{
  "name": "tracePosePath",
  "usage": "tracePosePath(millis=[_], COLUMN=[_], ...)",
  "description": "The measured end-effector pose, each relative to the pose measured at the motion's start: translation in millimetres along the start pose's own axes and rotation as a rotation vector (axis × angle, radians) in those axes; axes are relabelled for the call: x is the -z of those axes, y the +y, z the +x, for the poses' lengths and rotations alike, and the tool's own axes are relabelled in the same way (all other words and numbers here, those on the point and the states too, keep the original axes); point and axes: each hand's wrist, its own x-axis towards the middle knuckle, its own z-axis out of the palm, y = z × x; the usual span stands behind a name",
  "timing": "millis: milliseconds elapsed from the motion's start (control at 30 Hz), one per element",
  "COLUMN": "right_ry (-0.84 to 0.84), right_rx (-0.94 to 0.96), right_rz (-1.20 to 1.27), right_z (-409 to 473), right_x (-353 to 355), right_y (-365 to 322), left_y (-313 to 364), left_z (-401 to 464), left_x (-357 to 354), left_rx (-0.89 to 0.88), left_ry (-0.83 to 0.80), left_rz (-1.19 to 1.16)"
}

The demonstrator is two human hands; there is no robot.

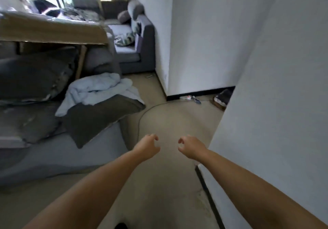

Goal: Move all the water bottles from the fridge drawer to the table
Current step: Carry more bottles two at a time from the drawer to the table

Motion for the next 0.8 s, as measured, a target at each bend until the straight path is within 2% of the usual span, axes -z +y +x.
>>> tracePosePath(millis=[200,433,533,700,800], right_ry=[-0.092,-0.165,-0.188,-0.192,-0.26], right_rx=[0.257,0.469,0.614,0.757,0.877], right_rz=[-0.109,-0.202,-0.262,-0.287,-0.333], right_z=[35,56,52,42,40], right_x=[-34,-89,-115,-148,-175], right_y=[-134,-308,-395,-506,-559], left_y=[-127,-274,-341,-418,-455], left_z=[-55,-124,-163,-226,-263], left_x=[57,115,154,186,186], left_rx=[0.252,0.42,0.528,0.652,0.735], left_ry=[0.153,0.238,0.333,0.47,0.519], left_rz=[-0.101,-0.147,-0.183,-0.222,-0.275])
